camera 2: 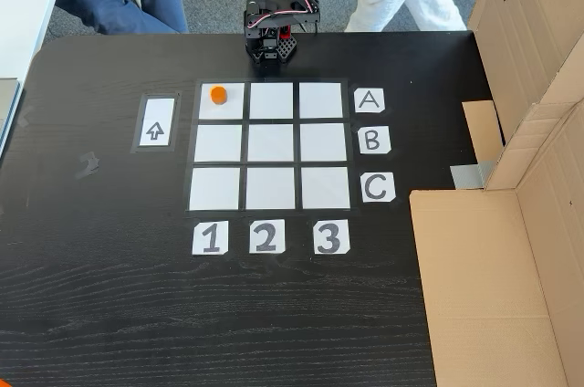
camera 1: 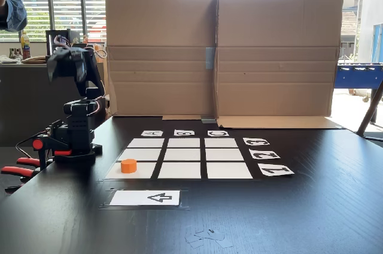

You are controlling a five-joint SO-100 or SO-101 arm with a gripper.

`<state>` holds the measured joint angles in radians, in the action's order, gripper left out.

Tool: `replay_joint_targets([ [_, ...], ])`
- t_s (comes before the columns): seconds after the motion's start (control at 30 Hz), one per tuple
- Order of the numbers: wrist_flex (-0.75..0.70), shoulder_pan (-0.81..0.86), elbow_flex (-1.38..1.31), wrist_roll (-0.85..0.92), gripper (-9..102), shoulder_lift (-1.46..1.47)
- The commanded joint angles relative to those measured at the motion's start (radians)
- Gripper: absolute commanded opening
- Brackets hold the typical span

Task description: Pick up the round, orange token and place it in the grid on square A1.

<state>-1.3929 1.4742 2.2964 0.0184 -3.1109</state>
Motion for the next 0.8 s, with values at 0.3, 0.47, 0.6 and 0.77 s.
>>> replay_joint_targets([
  [0.3,0.009,0.035,0.371,-0.034,25,-0.097],
  [0.47,0.044,0.038,0.463,-0.057,25,-0.106],
  [0.6,0.109,0.041,0.543,-0.087,26,-0.123],
  [0.77,0.166,0.055,0.597,-0.104,25,-0.135],
])
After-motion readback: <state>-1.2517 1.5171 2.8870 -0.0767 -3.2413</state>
